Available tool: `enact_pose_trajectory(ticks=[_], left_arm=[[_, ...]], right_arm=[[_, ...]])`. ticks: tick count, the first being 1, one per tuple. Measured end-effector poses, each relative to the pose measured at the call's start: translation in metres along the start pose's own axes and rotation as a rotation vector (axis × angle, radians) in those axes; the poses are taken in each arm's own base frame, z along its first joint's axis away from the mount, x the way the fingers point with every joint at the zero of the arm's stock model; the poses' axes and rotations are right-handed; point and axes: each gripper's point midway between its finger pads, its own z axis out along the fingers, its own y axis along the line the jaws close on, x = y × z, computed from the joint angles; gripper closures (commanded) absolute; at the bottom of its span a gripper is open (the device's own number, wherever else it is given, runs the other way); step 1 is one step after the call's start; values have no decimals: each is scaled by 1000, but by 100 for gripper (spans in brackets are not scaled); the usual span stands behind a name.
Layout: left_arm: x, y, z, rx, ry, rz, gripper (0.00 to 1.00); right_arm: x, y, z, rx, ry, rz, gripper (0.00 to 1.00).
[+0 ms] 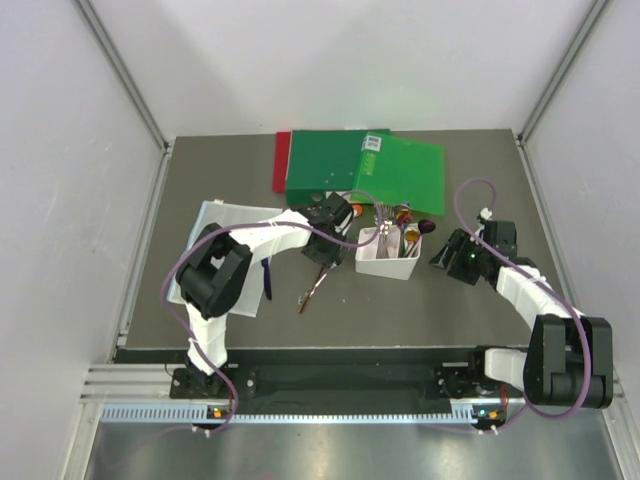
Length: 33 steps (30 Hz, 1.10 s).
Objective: Sort the eating utensils into containers
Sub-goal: Pick up the spoon from the center of the board, then place the spoon in the storage box.
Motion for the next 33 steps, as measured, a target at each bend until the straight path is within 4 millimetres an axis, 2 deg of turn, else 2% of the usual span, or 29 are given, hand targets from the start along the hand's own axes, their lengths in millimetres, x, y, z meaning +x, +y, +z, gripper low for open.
enact_pose_trajectory(ticks=[5,7,13,19,24,27,30,33], left_arm=[[5,2,10,0,25,-4,62],[3,1,11,5,18,-4,68],[3,-2,12,24,22,-4,98],[12,-7,9,53,34,-3,100],[64,-13,-14,83,103,-5,100],[84,-13,-32,96,79,-18,100],[80,-7,-55,90,-23,-39,100],[47,-3,-80,92,-207,-57,100]], right_arm=[[0,0,0,0,0,0,37],[0,0,0,0,0,0,37],[0,0,0,0,0,0,37],[0,0,0,0,0,0,38],[0,0,1,0,3,1,38],[2,-1,2,4,10,4,38],[2,-2,2,4,11,3,38],[2,-1,2,4,11,4,38]])
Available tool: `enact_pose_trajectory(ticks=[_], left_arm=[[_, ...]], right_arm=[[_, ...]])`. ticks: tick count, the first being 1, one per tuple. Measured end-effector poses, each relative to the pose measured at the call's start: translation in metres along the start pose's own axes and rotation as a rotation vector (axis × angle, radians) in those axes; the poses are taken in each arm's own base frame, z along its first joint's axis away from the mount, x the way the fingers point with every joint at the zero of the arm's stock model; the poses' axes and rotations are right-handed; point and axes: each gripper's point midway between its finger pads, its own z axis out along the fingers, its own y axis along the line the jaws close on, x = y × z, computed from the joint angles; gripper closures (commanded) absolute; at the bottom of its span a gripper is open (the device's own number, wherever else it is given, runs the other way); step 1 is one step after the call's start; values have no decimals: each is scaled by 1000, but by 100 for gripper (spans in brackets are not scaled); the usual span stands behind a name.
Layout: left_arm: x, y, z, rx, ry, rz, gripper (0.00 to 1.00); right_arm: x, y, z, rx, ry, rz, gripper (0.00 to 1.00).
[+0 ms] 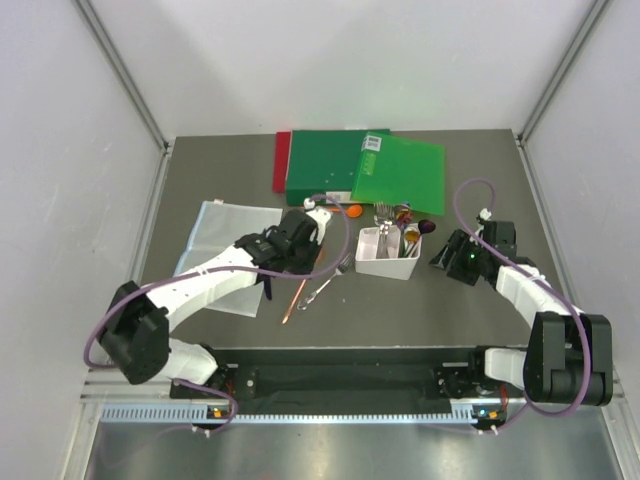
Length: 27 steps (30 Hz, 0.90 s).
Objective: Sort the eating utensils into containers
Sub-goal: Place the spoon in the storage box.
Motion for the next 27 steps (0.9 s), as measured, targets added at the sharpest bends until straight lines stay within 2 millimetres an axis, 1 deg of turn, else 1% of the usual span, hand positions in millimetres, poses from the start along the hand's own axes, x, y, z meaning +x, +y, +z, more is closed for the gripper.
enact_pose_trajectory(ticks=[2,7,10,12,14,16,18,19,22,25,27], left_arm=[[-30,-4,-7,16,-124,-6,100],[-80,-19,-7,75,-276,-8,100],[-117,-36,-8,150,-386,-12,100],[-143,-48,-13,200,-469,-14,100],[-172,-60,-22,249,-552,-22,100],[-201,-74,-36,289,-640,-17,100],[-223,-87,-50,324,-720,-8,100],[-235,-97,-60,351,-776,-2,100],[-257,-122,-79,415,-883,7,100],[-266,-142,-82,457,-934,14,100],[-267,-155,-77,477,-953,20,100]], right_arm=[[0,0,0,0,0,0,38],[0,0,0,0,0,2,38],[0,0,0,0,0,3,38],[0,0,0,-1,-1,3,38],[0,0,0,0,-1,2,38],[0,0,0,0,-1,2,38],[0,0,0,-1,-2,2,38],[0,0,0,-1,-1,2,38],[0,0,0,-1,-2,2,38],[0,0,0,-1,-2,1,38],[0,0,0,-1,-1,1,38]])
